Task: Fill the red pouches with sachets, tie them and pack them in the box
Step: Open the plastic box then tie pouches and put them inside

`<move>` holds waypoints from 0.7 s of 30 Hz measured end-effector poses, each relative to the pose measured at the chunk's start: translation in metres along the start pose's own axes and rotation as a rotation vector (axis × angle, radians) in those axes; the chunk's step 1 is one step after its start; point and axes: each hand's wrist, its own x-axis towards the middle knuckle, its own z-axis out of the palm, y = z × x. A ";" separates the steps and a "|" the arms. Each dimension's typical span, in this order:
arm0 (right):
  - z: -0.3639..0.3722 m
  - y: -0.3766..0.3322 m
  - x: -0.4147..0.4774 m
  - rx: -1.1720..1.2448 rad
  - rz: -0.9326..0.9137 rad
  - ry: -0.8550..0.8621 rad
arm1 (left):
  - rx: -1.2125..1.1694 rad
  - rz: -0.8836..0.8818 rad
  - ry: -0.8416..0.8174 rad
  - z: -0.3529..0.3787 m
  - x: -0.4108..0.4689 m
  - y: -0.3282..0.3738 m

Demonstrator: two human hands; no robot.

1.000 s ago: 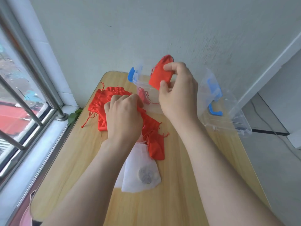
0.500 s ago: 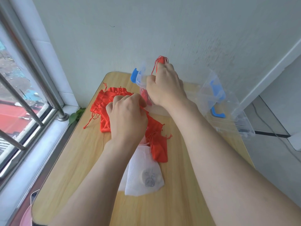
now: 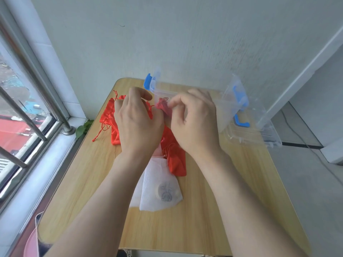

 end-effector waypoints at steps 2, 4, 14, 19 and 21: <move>-0.007 0.002 -0.020 0.004 0.154 -0.075 | -0.031 0.011 -0.014 -0.002 -0.004 0.004; -0.013 0.004 -0.036 -0.036 0.366 -0.230 | -0.057 -0.002 -0.047 -0.002 -0.007 0.005; -0.025 0.004 -0.086 -0.112 0.681 -0.578 | -0.093 -0.013 -0.154 -0.007 -0.024 0.020; -0.042 0.013 -0.088 -0.051 0.738 -0.487 | -0.128 -0.067 -0.240 -0.013 -0.039 0.025; -0.052 0.015 -0.087 0.048 0.768 -0.419 | -0.120 -0.087 -0.295 -0.014 -0.045 0.025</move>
